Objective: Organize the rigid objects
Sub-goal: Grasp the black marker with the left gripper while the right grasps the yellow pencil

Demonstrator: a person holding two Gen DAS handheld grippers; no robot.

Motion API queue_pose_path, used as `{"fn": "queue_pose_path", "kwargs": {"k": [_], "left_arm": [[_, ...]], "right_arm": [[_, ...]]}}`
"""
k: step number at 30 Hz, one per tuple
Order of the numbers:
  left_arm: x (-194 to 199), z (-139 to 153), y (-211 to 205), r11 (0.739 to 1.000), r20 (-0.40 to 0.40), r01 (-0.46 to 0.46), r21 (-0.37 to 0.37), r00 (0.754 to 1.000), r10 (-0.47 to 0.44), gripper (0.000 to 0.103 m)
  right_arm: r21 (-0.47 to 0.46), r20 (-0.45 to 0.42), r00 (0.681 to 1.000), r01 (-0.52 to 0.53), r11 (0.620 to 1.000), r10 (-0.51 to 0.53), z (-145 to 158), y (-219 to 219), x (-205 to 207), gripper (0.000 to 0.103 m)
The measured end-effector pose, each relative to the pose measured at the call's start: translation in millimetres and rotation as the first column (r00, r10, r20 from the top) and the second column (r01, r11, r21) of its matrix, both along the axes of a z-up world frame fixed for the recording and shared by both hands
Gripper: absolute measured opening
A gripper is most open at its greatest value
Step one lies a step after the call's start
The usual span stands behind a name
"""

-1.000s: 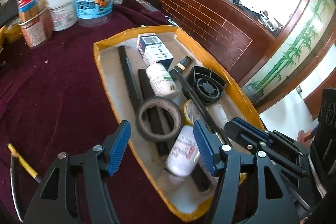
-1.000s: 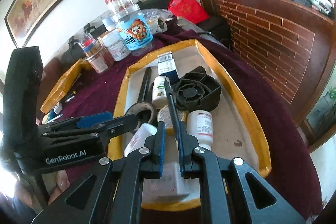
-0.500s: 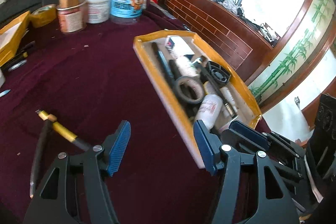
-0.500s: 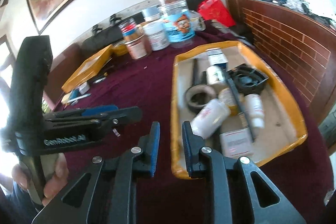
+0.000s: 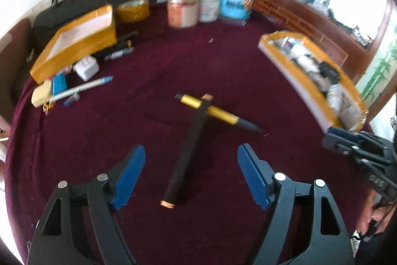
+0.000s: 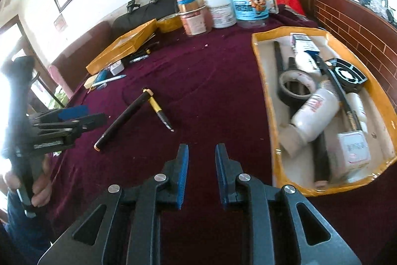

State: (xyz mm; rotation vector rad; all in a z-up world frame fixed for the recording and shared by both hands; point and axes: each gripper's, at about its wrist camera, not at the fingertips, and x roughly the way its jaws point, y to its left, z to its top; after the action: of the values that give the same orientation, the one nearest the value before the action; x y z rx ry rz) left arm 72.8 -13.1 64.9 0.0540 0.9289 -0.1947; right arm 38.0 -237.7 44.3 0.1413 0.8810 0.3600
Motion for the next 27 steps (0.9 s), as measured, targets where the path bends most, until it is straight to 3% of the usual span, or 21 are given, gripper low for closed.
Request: {"fn": "queue_pose_path", "kwargs": {"k": [4,5,6,7,10,15,23,27], "left_arm": [[17.2,-23.6,1.7,1.0,-0.057,-0.013,0.025,0.998,0.015,0.077],[20.2,-29.3,-0.1,0.999,-0.063,-0.014,0.03,0.998,0.016,0.072],[23.1,-34.8,-2.2,0.999,-0.071,-0.013,0.036,0.997,0.016,0.062],[26.4,-40.1,-3.8,0.999,-0.084,-0.01,0.047,0.996,0.014,0.037],[32.5,-48.2,-2.9,0.998,-0.114,-0.031,0.06,0.993,0.037,0.013],[30.6,-47.3,11.8,0.996,-0.123,-0.083,0.015,0.989,0.085,0.012],[29.3,-48.6,19.4,0.992,-0.114,-0.129,0.01,0.985,0.129,0.012],[27.3,-48.8,19.9,0.991,-0.115,-0.131,0.005,0.985,0.13,0.012]], "right_arm": [[-0.023,-0.003,1.0,-0.029,0.999,0.029,-0.3,12.1,1.0,0.02],[-0.031,-0.003,0.999,-0.036,0.999,0.036,0.0,14.7,1.7,0.02],[-0.041,-0.006,0.999,-0.043,0.998,0.042,0.2,17.9,4.4,0.02],[-0.049,-0.011,0.999,-0.048,0.998,0.048,0.7,21.5,8.1,0.02],[-0.072,-0.02,0.996,-0.091,0.993,0.09,2.9,36.6,18.3,0.02],[-0.124,-0.055,0.98,-0.196,0.973,0.19,-5.7,79.8,47.2,0.02],[-0.177,-0.107,0.967,-0.246,0.953,0.23,-30.1,117.1,94.9,0.02],[-0.269,-0.066,0.968,-0.249,0.93,0.24,-36.7,131.2,92.1,0.017]]}}
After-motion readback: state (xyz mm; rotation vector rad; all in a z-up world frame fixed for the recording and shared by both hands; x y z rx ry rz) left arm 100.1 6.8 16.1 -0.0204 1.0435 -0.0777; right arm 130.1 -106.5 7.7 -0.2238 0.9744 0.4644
